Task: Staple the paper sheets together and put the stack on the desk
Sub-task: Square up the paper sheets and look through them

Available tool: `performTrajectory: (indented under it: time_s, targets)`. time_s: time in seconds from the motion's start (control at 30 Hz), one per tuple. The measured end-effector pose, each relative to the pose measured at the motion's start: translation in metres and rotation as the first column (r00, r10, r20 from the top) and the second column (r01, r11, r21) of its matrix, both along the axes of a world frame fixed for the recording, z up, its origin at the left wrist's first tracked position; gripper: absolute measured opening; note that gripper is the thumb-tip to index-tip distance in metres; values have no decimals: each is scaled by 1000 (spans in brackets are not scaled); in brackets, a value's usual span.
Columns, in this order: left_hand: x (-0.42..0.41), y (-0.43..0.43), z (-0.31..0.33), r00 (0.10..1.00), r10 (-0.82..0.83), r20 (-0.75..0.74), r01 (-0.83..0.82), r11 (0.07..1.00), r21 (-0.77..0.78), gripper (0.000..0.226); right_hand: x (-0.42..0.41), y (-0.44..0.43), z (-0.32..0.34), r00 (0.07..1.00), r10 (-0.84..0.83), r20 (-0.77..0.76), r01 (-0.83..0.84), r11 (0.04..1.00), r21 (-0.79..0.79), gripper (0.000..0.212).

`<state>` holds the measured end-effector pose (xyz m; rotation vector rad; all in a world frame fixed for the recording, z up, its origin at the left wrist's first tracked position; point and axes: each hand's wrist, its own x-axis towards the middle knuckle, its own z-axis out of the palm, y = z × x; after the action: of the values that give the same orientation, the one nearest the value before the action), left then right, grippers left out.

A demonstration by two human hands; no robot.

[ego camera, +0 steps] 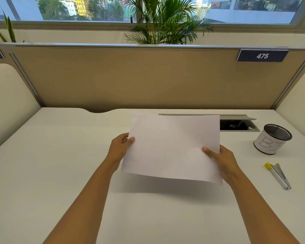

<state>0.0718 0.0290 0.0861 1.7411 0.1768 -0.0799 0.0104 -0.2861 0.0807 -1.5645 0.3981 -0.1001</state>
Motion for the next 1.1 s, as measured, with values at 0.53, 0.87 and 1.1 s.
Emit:
performTrajectory:
  time_s: [0.53,0.87,1.1]
  targets:
    - [-31,-24,-28,995,45,85,-46,999,11,22,-11,24,-21,990,-65,122,65,998,1,33]
    - [-28,-24,-23,985,159,74,-165,982,87,23,-8,21,-28,989,-110,99,119,988,-93,42]
    - [-19,-42,24,958,284,-45,-282,958,53,51,-11,40,-4,929,-234,287,272,957,-98,14]
